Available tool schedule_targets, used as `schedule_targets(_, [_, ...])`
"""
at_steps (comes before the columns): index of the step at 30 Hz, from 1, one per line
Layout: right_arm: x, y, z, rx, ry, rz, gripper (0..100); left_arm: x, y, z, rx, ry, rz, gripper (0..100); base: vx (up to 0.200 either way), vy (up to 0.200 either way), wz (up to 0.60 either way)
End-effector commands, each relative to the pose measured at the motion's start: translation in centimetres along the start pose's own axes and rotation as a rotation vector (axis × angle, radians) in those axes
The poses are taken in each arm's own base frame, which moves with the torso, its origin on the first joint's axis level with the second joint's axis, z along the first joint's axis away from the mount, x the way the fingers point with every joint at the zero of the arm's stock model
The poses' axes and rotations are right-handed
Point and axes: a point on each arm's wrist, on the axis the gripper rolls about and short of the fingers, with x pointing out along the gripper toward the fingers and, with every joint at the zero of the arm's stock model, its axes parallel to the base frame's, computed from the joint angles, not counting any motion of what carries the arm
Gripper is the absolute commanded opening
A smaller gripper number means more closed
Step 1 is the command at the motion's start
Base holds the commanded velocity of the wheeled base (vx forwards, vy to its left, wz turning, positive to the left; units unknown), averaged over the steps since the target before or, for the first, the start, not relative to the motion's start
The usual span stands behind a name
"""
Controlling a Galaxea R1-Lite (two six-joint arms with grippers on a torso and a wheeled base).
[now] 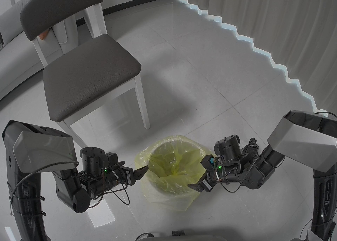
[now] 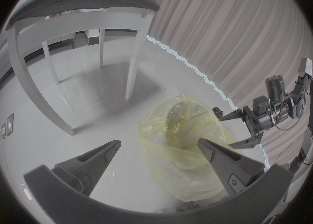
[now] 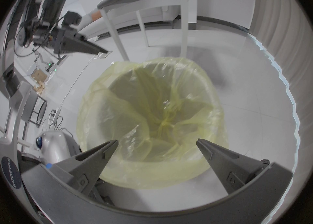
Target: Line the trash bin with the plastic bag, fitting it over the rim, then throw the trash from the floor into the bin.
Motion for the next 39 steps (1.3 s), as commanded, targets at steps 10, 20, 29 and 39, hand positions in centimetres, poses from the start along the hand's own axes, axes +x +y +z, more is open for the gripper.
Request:
schedule_targets(10, [-2.3,5.8,-2.0,-0.099,-0.001,0.077,100,1.3,-3.9,-2.2,0.062,0.073,-0.101,100,0.000,0.000,0.00])
schedule_targets(20, [-1.8,6.1,-3.3,-0.086,0.036,0.090,100,2.5,-2.9,-5.2,0.112,0.166,-0.069,100,0.000,0.000,0.00])
schedule_targets(29, [-1.9,0.2,1.8,0.022,-0.153,-0.047,100,1.6,-2.8,-3.5,0.096,0.112,-0.066,100,0.000,0.000,0.00])
schedule_targets(39, [4.4,-0.2,1.6,-0.008,-0.076,-0.051,100,0.2,-2.2,-2.1,0.084,0.076,-0.045,100,0.000,0.000,0.00])
